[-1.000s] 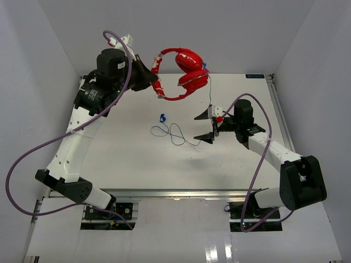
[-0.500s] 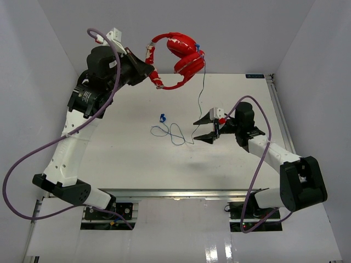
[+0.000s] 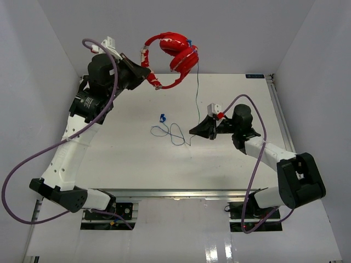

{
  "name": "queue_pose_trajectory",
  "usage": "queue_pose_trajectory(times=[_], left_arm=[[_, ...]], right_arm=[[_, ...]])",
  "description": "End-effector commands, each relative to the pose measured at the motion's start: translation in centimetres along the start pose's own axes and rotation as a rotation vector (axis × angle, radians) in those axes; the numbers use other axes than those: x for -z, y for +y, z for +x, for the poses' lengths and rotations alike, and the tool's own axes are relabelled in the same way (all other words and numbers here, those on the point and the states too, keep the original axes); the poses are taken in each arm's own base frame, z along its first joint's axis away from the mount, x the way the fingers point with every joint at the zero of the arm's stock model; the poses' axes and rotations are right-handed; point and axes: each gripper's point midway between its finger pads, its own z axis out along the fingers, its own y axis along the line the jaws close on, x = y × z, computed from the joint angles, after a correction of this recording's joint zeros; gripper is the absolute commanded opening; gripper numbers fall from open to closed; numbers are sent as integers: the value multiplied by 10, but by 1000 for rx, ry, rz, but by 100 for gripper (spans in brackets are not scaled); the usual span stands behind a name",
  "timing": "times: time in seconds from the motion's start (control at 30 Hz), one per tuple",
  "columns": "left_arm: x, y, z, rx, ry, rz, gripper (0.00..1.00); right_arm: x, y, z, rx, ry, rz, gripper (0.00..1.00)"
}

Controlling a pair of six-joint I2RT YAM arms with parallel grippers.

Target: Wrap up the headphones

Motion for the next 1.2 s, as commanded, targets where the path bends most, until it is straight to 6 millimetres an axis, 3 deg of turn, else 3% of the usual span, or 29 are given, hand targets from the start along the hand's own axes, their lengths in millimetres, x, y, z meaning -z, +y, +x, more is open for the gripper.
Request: queue_pose_trajectory(times=[0.0, 0.07, 0.13, 0.23, 0.3, 0.37, 0.43, 0.5, 0.6, 0.7, 0.8, 0.97, 1.07, 1.17], left_arm=[[7, -9, -46, 139, -233, 46, 0], [-19, 8, -42, 90, -225, -36, 0], [-36, 35, -40, -83, -237, -145, 0], [-65, 90, -12, -310, -163, -306, 0], [-72, 118, 9, -448, -93, -349, 0], [-79, 143, 43, -542, 11, -354, 0], [-86, 156, 79, -577, 129, -307, 0], [-89, 157, 117, -620, 254, -218, 0], [-85, 152, 174, -688, 410, -106, 0], [-81, 144, 209, -741, 485, -45, 0], [-76, 129, 220, -760, 501, 31, 0], [-60, 118, 215, -833, 489, 117, 0], [-44, 115, 214, -890, 492, 182, 0], [-31, 116, 228, -886, 526, 230, 0]], right_arm=[[6, -14, -15, -12, 42, 128, 8], [25, -26, 4, 41, 239, 259, 8], [46, -40, -15, 217, 373, 377, 8], [106, -62, -20, 369, 623, 639, 8], [138, -70, -46, 507, 690, 783, 8], [151, -74, -72, 608, 696, 849, 8], [150, -77, -93, 649, 669, 863, 8], [137, -75, -104, 670, 634, 811, 8], [107, -71, -105, 680, 581, 697, 8], [77, -59, -103, 630, 505, 555, 8], [61, -58, -103, 607, 463, 502, 8], [69, -87, -104, 598, 488, 642, 8], [75, -99, -115, 586, 470, 712, 8], [68, -102, -125, 543, 425, 715, 8]])
